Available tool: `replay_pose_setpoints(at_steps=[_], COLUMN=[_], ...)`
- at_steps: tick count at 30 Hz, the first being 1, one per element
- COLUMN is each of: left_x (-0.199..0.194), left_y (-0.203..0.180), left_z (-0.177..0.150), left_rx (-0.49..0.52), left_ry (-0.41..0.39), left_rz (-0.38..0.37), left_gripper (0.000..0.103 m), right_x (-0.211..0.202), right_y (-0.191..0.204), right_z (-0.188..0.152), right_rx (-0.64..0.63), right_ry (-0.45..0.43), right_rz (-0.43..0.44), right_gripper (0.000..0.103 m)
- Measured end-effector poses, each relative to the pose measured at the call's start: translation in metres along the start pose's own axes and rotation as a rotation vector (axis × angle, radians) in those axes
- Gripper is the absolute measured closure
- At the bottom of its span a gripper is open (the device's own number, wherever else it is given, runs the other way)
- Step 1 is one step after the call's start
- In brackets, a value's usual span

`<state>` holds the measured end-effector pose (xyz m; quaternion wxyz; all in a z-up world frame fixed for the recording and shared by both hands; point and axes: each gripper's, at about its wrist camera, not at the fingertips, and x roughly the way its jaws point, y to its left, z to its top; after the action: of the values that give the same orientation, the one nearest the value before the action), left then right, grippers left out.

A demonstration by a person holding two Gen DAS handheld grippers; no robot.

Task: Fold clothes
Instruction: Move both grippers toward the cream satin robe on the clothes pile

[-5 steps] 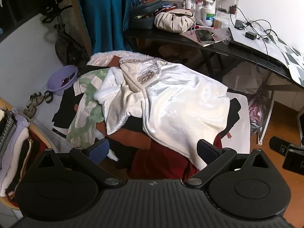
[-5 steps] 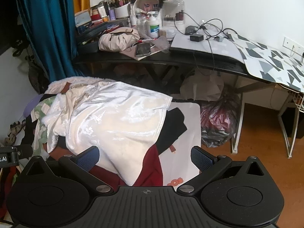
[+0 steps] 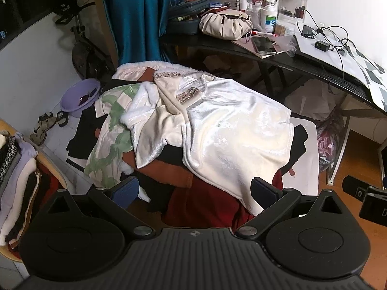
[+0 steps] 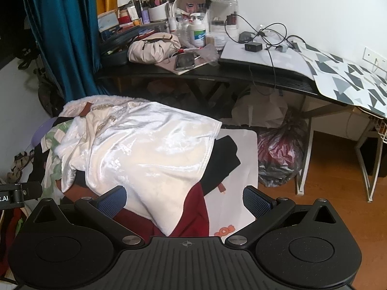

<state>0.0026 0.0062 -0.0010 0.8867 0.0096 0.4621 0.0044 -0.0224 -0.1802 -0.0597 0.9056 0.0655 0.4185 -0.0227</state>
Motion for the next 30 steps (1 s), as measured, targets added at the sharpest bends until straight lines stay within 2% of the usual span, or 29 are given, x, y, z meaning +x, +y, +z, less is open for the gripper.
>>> replay_pose_setpoints(at_steps=[5,7,17,24,30], left_x=[0.003,0.003,0.011,0.008,0.006], left_y=[-0.005,-0.009,-0.009,0.01,0.031], left_z=[-0.003,0.001,0.003,0.008,0.008], left_rx=[0.001,-0.01,-0.035,-0.098,-0.148], left_ry=[0.004,0.025,0.051,0.018,-0.015], left_rz=[0.025,0.037,0.043,0.052,0.09], left_gripper=[0.002,0.002,0.002,0.002,0.002], right_x=[0.004,0.008,0.018,0.033,0.06], right_y=[0.006,-0.003,-0.011,-0.027,-0.035], right_z=[0.0,0.001,0.003,0.01,0.014], right_rx=[-0.009,0.02,0.032,0.062,0.074], right_ry=[0.011,0.028,0.038,0.001,0.016], right_rz=[-0.01,0.027,0.048,0.041,0.026], right_gripper=[0.001,0.001,0.001,0.001,0.001])
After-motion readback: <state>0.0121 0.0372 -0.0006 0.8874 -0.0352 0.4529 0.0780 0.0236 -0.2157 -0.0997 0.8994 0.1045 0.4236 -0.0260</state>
